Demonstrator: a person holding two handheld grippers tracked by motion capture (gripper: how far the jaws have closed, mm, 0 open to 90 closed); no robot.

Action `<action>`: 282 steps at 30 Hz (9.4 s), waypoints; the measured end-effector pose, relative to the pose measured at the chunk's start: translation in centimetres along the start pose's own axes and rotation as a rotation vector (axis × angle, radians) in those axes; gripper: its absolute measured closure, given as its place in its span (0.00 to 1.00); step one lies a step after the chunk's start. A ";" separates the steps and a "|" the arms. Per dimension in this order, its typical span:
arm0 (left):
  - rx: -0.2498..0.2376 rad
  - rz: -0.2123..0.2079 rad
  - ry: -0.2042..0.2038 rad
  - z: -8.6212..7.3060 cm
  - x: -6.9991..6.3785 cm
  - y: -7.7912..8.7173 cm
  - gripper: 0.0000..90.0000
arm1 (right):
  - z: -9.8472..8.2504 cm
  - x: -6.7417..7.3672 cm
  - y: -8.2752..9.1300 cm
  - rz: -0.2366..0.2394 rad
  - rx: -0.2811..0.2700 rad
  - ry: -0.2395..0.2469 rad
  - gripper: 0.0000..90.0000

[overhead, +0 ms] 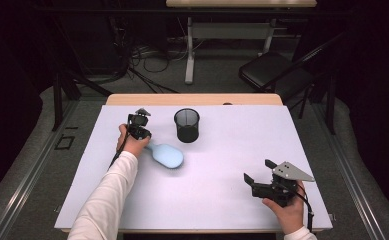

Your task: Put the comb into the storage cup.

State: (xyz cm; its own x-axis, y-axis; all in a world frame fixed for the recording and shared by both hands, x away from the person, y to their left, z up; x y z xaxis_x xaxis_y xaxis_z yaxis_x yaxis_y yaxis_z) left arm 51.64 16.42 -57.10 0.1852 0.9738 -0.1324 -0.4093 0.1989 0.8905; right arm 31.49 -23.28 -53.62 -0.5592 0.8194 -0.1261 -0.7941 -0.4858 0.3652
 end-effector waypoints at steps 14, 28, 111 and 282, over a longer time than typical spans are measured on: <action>0.019 -0.023 -0.042 -1.7 0.5 1.3 1.00 | 0.0 0.2 -0.1 0.008 0.005 -0.001 0.11; 0.002 -0.079 -0.059 -3.9 0.7 2.1 1.00 | 0.0 0.2 -0.1 0.006 0.007 0.002 0.11; -0.015 -0.155 -0.090 -9.6 0.0 4.1 0.99 | 0.1 0.3 0.0 0.019 -0.002 0.006 0.15; -0.016 -0.256 -0.225 -7.5 -1.0 9.6 0.01 | -0.2 0.6 -0.4 0.031 0.017 0.010 0.15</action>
State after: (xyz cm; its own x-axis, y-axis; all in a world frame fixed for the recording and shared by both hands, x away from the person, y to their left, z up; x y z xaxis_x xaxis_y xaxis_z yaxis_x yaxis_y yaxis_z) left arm 40.85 18.20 -51.64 0.4757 0.8435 -0.2495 -0.3379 0.4371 0.8335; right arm 31.45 -22.60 -54.02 -0.5861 0.8007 -0.1239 -0.7722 -0.5058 0.3846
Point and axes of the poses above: each handheld gripper's, and its own axes: y roughly backward along the jaws, z roughly out of its top, x roughly to its left, the point moved 5 cm from there along -y, roughly forward along the jaws, and after that the axes turned 10 degrees about y, right-handed, at the moved point
